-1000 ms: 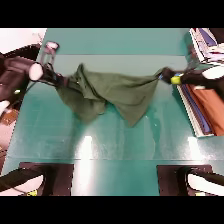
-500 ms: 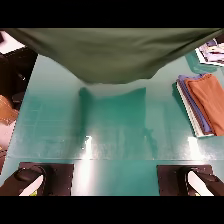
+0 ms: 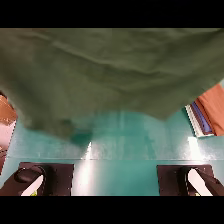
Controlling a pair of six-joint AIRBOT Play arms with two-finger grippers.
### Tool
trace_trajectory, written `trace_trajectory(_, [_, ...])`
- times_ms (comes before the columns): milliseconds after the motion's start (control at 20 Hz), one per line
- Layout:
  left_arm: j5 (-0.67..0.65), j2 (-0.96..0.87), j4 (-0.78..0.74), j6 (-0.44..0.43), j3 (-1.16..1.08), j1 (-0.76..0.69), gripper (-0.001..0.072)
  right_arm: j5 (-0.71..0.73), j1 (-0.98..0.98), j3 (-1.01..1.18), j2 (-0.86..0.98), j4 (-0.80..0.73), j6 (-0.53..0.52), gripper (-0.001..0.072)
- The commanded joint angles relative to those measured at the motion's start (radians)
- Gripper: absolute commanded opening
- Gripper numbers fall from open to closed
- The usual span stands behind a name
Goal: Fold the shirts.
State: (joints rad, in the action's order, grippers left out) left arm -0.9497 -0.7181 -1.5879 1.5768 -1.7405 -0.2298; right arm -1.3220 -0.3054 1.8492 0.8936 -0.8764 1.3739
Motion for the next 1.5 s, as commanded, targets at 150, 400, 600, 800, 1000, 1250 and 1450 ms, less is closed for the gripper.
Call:
trace_trajectory(150, [-0.272,-0.224,-0.058,-0.052,0.130,0.001,0.0025,-0.167,0.154,-0.004,0.250,-0.175,0.134,0.0017])
trace_trajectory(400, [-0.087,-0.526,-0.054,-0.037,0.390,0.001,0.0025,-0.102,0.378,-0.219,0.532,-0.349,0.154,0.0017])
trace_trajectory(600, [0.043,-0.710,-0.062,-0.040,0.394,0.011,0.0025,0.077,0.438,-0.225,0.690,-0.345,0.154,0.0018])
trace_trajectory(800, [0.073,-0.722,-0.056,-0.036,0.388,0.063,0.0027,0.048,0.428,-0.108,0.772,-0.338,0.155,0.0186])
trace_trajectory(1000, [-0.093,-0.714,-0.053,-0.040,0.319,0.129,0.0446,-0.046,0.370,0.018,0.782,-0.157,0.123,0.0372])
trace_trajectory(1250, [-0.292,-0.620,0.061,-0.083,0.359,0.293,0.0430,-0.152,0.308,-0.149,0.635,-0.074,0.052,0.0371])
trace_trajectory(1450, [-0.331,-0.513,0.153,-0.093,0.591,0.443,0.0430,-0.139,0.307,-0.410,0.458,-0.058,0.011,0.0371])
